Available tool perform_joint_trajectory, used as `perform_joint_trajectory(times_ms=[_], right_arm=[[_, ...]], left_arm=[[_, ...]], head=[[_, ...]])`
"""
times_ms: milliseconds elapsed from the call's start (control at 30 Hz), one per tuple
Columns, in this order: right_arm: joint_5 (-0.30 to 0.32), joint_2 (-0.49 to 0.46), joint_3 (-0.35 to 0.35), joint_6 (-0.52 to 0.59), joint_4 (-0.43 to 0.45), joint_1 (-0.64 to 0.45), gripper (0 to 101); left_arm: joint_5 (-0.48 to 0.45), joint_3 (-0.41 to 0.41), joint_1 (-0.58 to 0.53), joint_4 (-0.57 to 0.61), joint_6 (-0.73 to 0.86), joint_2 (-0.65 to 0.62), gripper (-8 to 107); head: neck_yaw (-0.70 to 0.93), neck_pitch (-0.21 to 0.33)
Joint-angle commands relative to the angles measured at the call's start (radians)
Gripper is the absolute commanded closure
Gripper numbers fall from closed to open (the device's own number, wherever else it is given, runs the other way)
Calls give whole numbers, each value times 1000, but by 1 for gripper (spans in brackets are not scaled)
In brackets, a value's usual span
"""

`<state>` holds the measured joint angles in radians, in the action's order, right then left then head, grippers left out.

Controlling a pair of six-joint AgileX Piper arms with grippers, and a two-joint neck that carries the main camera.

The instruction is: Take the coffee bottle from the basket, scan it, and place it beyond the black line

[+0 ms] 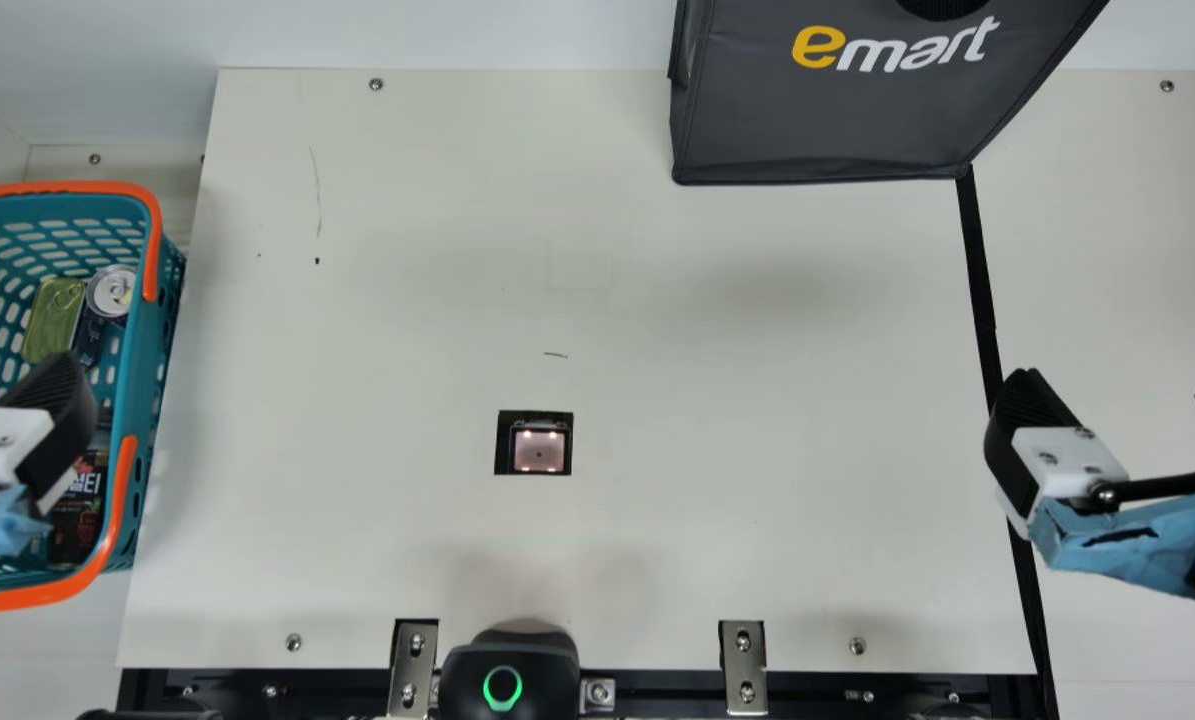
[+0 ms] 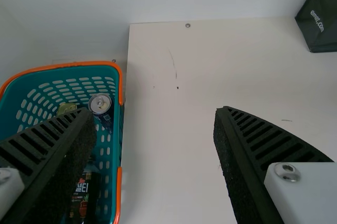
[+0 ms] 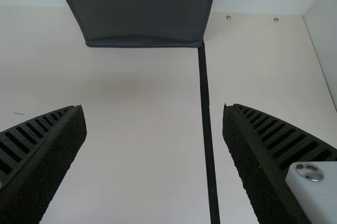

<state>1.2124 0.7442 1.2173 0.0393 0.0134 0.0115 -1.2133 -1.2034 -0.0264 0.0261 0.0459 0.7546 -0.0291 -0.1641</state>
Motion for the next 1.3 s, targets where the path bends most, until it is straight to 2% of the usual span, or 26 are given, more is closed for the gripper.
perform_joint_trajectory(times_ms=[0,467,1267], right_arm=[[0,0,0,0,0,0,10],[1,0,0,0,0,0,10],[1,0,0,0,0,0,10]], left_arm=[[0,0,0,0,0,0,9],[0,0,0,0,0,0,9],[-7,-7,-10,-9,7,39,9]], head=[[25,26],[351,26],[351,26]])
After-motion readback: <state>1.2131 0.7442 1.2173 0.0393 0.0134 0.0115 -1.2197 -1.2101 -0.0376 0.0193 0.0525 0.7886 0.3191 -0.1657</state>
